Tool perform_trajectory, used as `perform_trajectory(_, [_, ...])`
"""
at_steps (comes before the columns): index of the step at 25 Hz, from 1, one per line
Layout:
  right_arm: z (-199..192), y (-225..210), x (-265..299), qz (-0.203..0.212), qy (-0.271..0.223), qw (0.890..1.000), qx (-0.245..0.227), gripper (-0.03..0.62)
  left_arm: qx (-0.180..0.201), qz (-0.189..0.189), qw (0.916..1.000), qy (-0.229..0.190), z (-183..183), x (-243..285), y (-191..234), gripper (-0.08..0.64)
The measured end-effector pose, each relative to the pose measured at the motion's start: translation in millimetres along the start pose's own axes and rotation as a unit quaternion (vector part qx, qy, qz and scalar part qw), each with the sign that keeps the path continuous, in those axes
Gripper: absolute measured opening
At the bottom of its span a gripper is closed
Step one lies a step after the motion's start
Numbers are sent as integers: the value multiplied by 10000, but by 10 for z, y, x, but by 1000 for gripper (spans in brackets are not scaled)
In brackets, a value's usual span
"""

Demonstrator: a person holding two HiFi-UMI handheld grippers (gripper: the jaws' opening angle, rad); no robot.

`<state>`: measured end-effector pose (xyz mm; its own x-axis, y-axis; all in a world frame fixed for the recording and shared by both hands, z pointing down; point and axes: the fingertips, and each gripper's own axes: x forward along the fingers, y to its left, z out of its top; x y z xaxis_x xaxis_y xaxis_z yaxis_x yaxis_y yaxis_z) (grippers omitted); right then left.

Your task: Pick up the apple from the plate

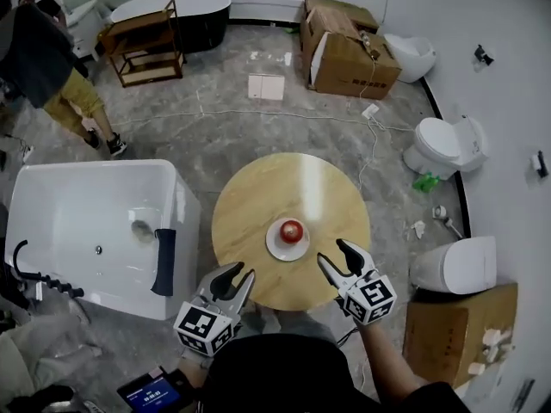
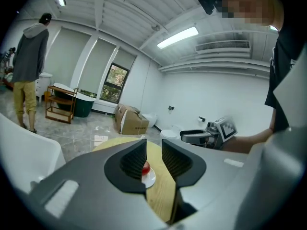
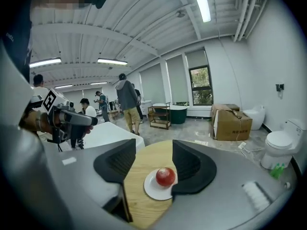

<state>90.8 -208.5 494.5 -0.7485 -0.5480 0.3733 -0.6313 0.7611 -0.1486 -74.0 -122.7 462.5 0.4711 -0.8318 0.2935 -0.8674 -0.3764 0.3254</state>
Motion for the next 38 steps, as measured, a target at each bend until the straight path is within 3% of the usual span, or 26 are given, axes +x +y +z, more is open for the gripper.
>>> perform_trajectory(7, [-330,-69,425,638,686,9949,-383,302,-419,795,9959,-35,-229,-53,116,107])
perform_trajectory(15, [-701,-296,892,1080,1363,9823,-701,352,-795,1466,9859,115,-462,-77,113,107])
perform_trajectory(23, [-1128,-415,1391,1281,1894,9659,-1216,425,-1151,2135,9700,140,-705,-264,105,107])
perform_trajectory(38, [-1816,-191,2006,1481,2314,9444,-1806,445,-1715,3022,9376,98,-1240,-796,-26,109])
